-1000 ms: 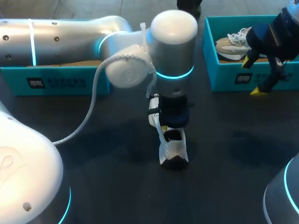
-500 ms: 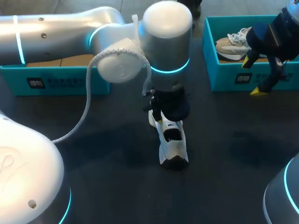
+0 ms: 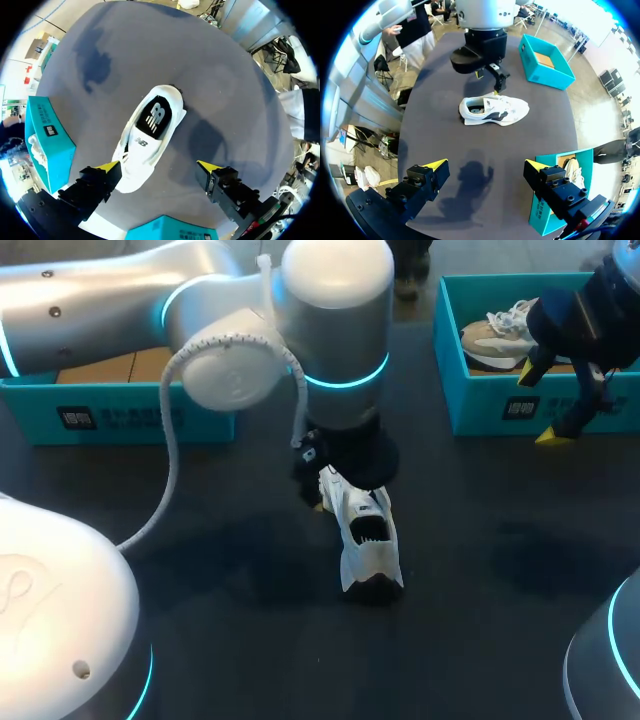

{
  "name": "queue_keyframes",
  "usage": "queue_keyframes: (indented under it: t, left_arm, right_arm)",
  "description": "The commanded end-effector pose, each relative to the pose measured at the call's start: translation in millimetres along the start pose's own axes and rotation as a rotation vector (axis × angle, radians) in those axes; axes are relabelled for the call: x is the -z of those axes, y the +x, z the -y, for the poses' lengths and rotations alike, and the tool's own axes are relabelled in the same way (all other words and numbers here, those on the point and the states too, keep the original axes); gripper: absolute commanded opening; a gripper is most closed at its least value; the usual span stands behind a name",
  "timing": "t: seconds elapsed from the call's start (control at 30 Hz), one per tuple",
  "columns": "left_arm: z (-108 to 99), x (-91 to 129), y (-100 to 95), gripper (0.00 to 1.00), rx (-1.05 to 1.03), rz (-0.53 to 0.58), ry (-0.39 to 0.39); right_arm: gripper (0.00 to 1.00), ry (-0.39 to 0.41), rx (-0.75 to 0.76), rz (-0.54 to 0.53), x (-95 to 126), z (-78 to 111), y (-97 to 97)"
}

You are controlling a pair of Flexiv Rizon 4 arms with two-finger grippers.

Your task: Take the shoe out of the shoebox, open the shoe tongue, remove and reinsert the insole, then place the shoe into the shoebox

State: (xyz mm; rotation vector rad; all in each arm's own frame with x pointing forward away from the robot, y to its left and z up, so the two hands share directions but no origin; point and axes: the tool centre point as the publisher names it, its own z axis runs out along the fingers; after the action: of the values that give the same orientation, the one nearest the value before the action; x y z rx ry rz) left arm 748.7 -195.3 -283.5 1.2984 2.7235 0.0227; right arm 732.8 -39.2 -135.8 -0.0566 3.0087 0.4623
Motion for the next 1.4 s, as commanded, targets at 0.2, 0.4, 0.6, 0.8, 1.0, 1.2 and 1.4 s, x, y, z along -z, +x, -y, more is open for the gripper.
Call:
queue_keyframes:
  t: [0.2, 0.4, 0.6, 0.8, 1.0, 1.2, 1.4]
  left_arm:
    - [-2, 0, 3.4, 1.0, -0.002, 0.007, 0.004]
    - [-2, 0, 3.4, 1.0, -0.002, 0.007, 0.004]
    - [-7, 0, 2.5, 1.0, 0.157, 0.015, 0.004]
    - [-9, 5, 11.3, 1.0, 0.41, 0.022, 0.02]
    - [-2, 16, 17.1, 1.0, 0.754, 0.021, 0.017]
    - [15, 18, 19.9, 1.0, 0.948, -0.011, 0.045]
    - [41, 16, 29.7, 1.0, 0.975, -0.002, 0.066]
  right_arm:
    - [1.0, 0.003, -0.001, -0.003, -1, -1.0, -1.9]
    - [1.0, 0.003, -0.001, -0.003, -1, -1.0, -1.9]
    - [1.0, 0.003, -0.001, -0.003, -1, -1.0, -1.9]
    - [1.0, 0.003, -0.001, -0.003, -1, -1.0, -1.9]
    - [1.0, 0.003, -0.001, -0.003, -1, -1.0, -1.9]
    - [1.0, 0.003, -0.001, -0.003, -1, -1.0, -1.9]
    - [1.0, 0.003, -0.001, -0.003, -1, -1.0, -1.9]
